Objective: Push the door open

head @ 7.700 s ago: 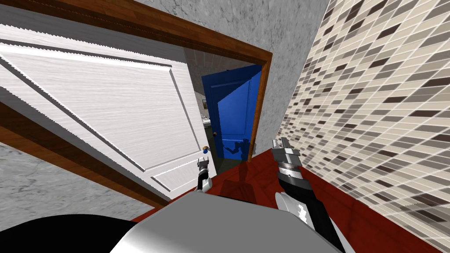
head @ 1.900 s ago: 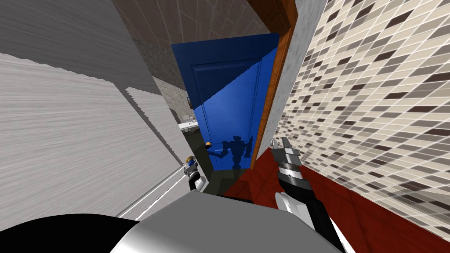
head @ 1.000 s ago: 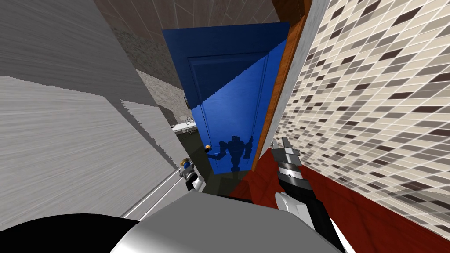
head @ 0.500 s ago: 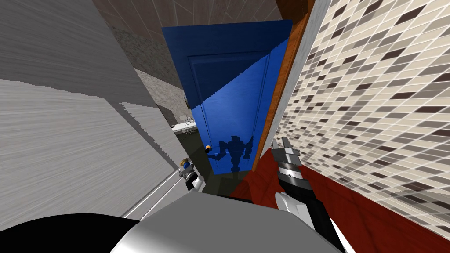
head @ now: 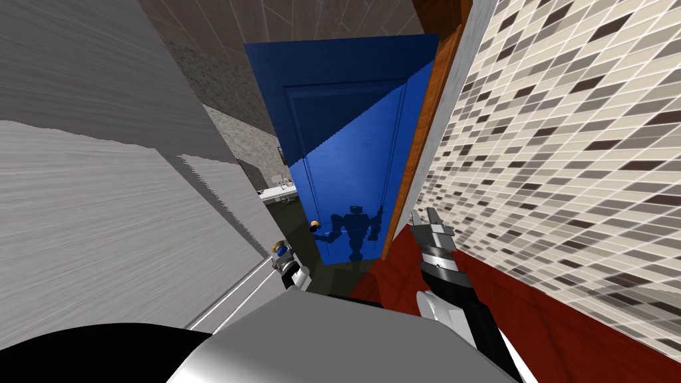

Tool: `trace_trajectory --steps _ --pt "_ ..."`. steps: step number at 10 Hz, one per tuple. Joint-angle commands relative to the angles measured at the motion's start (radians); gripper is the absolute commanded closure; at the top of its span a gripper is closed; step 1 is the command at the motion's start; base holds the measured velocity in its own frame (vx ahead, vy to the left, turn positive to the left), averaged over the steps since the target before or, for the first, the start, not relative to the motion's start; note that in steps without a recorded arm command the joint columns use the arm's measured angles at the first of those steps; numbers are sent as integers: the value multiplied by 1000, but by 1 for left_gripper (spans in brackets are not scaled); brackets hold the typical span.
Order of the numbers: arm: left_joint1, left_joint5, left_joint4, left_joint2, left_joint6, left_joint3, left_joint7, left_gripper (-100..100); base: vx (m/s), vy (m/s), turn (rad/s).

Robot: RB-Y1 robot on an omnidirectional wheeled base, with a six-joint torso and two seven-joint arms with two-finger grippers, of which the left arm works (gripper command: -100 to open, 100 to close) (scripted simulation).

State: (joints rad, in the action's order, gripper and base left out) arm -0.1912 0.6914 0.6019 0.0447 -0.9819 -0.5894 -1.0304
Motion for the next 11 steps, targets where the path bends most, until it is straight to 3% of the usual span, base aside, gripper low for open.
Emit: trace_trajectory --steps 1,3,7,8,9,10,11 --pt "4 32 -3 19 -33 -5 4 100 42 118 -167" --pt "8 64 0 24 -54 -5 15 100 48 131 -68" --pt "9 77 2 26 -62 -6 19 100 27 58 -17" --pt "12 103 4 29 -79 -6 28 100 12 58 -79" --pt "12 103 4 29 -79 -6 28 100 21 55 -32" --pt "15 132 7 33 -98 -7 37 100 32 86 -102" --pt "15 132 7 33 -98 -7 37 100 31 93 -39"
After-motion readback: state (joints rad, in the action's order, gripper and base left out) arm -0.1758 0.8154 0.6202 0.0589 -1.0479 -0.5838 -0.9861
